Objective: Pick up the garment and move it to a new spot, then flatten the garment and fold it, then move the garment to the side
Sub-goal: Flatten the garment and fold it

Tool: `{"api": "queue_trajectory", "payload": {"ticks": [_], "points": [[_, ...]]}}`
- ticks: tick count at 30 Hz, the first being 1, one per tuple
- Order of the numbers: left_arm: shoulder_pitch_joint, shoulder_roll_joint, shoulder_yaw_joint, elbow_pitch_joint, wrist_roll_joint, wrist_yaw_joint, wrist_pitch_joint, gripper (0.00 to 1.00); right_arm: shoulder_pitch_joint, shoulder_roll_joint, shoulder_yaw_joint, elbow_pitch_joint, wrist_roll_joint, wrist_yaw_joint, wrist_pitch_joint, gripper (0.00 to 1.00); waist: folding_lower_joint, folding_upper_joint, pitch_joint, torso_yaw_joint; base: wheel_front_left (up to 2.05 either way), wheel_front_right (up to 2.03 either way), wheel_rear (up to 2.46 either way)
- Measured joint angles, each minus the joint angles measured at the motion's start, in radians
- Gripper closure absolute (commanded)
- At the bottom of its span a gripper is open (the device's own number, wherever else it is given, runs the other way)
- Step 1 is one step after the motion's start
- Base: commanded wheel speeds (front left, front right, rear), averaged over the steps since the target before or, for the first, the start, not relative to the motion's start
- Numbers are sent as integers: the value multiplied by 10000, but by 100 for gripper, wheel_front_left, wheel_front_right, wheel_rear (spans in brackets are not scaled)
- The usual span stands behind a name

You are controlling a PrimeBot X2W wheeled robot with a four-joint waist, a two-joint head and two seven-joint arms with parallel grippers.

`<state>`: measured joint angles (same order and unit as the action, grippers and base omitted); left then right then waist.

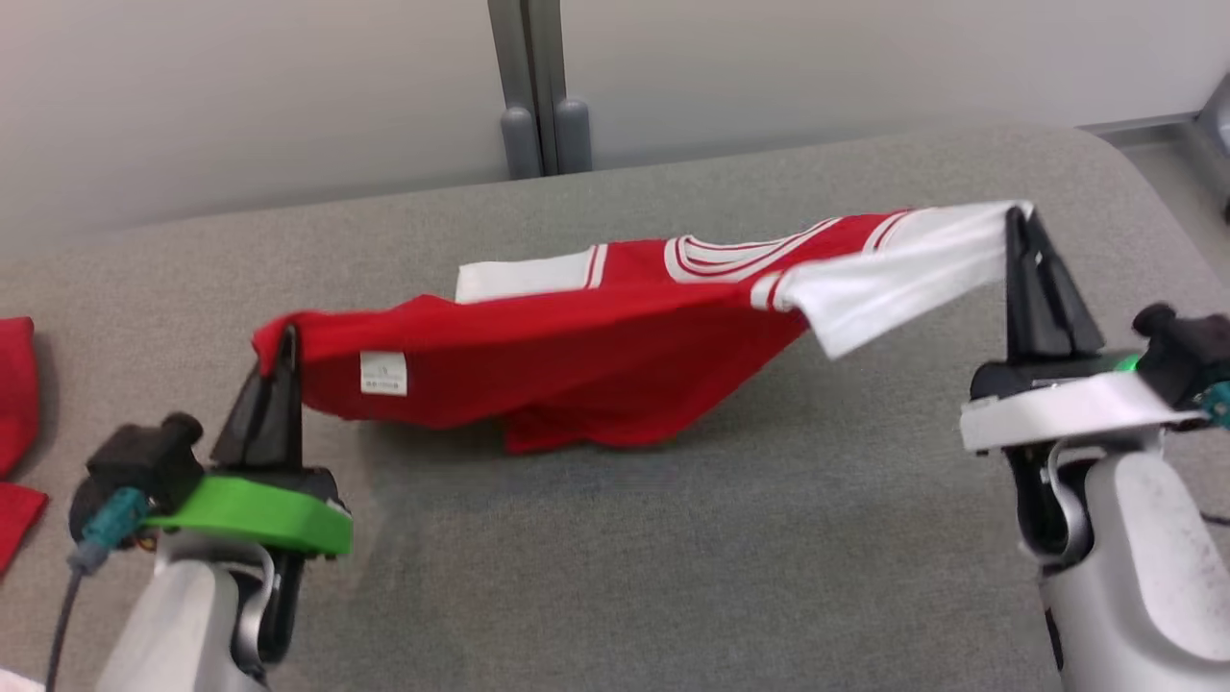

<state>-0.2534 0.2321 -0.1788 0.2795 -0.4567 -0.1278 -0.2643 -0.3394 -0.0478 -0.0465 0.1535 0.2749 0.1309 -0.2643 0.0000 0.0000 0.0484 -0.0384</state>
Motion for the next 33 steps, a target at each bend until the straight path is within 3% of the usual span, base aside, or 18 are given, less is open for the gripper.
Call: {"api": "queue_trajectory", "payload": {"ticks": [4, 9, 13, 18, 24, 29, 33], "points": [[-1028, 905, -339, -539, -50, -10, 0, 100, -1045, -90, 29, -884, -15, 0, 0, 100, 0, 0, -419, -63, 0, 0, 0], [-2152, 1714, -662, -1160, -314, -10, 305, 100, -2412, -727, 483, -1269, 59, 4, 0, 100, 0, 0, -734, -188, 0, 0, 0], [-3219, 2148, -523, -1538, -303, -12, 982, 100, -3662, -1225, 905, -938, 79, 2, 0, 100, 0, 0, -747, -232, 0, 0, 0], [-4181, 2238, -548, -1325, -548, -12, 1921, 100, -5143, -1559, 1317, 299, -128, 4, 0, 100, 0, 0, -458, -217, 0, 0, 0], [-5376, 2255, -763, -474, -878, -12, 2261, 100, -7183, -1371, 1434, 1996, -1003, 4, 38, 100, 0, 0, 322, -200, 0, 0, 0], [-6727, 2594, -1354, 851, -842, -12, 1622, 100, -8838, -706, 1026, 3219, -2188, 4, 27, 100, 0, 0, 1248, -225, 0, 0, 0], [-8290, 2615, -1674, 1921, -974, -12, 796, 100, -10285, -412, 199, 3392, -3417, 6, 25, 100, 0, 0, 2068, -250, 0, 0, 0]]}}
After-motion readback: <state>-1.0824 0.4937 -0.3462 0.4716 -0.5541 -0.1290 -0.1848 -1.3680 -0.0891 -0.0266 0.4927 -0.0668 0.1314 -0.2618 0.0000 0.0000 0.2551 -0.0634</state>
